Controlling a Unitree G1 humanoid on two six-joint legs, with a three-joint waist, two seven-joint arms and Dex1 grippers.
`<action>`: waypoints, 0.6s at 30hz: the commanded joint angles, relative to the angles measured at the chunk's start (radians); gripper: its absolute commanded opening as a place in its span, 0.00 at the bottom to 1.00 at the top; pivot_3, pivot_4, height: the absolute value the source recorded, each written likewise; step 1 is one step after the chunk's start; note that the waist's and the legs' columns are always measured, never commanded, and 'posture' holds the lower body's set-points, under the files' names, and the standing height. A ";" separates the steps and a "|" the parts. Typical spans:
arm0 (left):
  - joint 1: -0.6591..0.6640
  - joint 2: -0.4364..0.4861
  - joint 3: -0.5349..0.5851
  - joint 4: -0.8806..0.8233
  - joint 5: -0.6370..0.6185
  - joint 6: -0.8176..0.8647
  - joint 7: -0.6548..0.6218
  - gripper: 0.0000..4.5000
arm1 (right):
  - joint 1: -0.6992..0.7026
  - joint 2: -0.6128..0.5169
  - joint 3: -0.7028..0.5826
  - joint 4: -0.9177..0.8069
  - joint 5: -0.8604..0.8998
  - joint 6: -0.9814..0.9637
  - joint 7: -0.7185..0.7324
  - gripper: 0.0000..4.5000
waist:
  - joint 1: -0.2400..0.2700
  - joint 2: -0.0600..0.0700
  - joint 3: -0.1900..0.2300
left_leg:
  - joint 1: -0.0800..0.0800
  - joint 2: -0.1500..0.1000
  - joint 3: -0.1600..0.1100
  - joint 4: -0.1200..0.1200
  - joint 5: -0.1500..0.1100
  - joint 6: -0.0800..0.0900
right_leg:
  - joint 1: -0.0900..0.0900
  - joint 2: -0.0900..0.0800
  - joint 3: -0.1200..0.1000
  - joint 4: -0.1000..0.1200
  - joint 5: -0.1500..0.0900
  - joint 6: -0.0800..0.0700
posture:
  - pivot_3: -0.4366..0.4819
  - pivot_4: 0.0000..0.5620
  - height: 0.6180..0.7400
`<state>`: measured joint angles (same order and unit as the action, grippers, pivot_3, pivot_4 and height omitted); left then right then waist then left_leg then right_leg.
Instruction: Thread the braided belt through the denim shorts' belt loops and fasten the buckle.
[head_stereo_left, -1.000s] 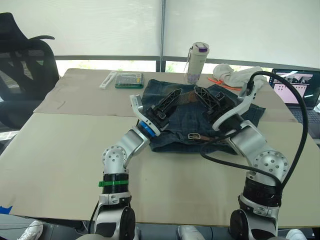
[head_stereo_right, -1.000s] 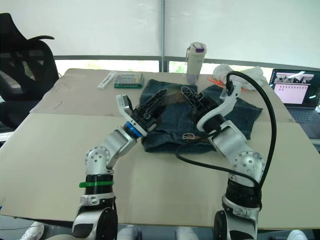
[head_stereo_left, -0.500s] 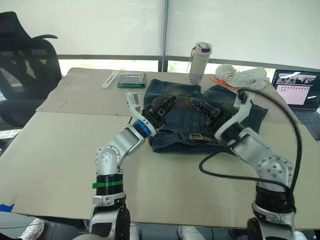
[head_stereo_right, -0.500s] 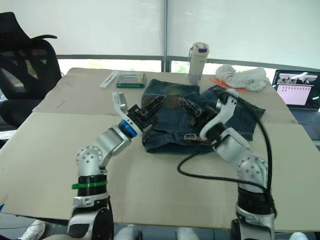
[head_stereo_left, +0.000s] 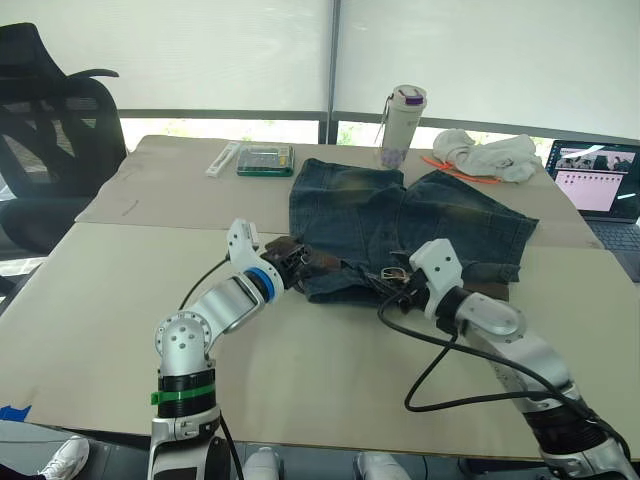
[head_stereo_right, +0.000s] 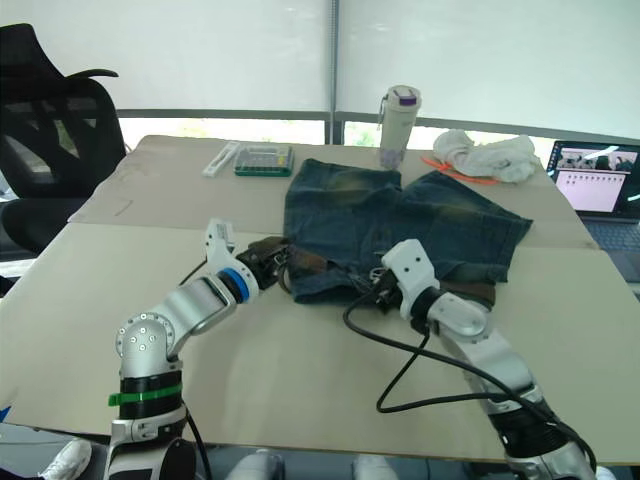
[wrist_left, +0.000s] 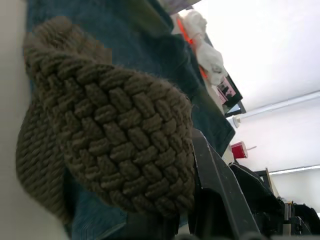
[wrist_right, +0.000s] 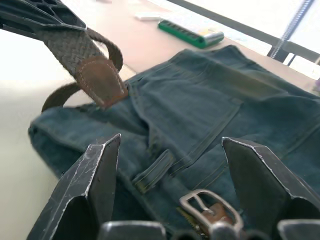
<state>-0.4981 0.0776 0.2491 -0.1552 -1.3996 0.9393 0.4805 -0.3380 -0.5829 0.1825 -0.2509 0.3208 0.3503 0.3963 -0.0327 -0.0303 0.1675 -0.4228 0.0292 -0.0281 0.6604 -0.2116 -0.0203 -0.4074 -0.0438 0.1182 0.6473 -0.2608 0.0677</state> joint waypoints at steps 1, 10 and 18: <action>-0.003 -0.033 -0.012 -0.010 -0.026 -0.021 0.033 0.00 | 0.004 0.016 -0.025 -0.022 -0.049 -0.053 0.019 0.79 | 0.007 0.000 0.000 | 0.000 0.000 0.000 0.000 0.000 0.000 | 0.000 0.000 0.000 0.000 0.000 0.000 | 0.48 0.27 0.98; -0.014 -0.145 -0.052 0.050 0.027 -0.081 0.035 0.00 | 0.109 -0.001 -0.089 -0.076 -0.100 -0.051 0.059 0.79 | 0.021 0.000 0.000 | 0.000 -0.001 0.000 0.000 0.000 0.000 | 0.001 0.000 0.000 -0.002 0.000 0.000 | 0.48 0.27 0.98; -0.067 -0.184 -0.060 0.132 0.110 -0.106 0.013 0.00 | 0.157 0.005 -0.152 -0.105 -0.115 -0.027 0.060 0.79 | 0.020 0.000 0.000 | 0.001 -0.001 0.000 0.000 0.000 0.000 | 0.001 0.000 0.000 -0.002 0.000 0.000 | 0.48 0.27 0.98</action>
<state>-0.5403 -0.0969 0.1952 -0.0180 -1.2977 0.8487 0.5093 -0.1830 -0.5754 0.0574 -0.3156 0.2125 0.3167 0.4536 -0.0130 -0.0305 0.1675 -0.4221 0.0281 -0.0281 0.6604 -0.2117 -0.0204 -0.4059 -0.0438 0.1182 0.6457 -0.2608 0.0678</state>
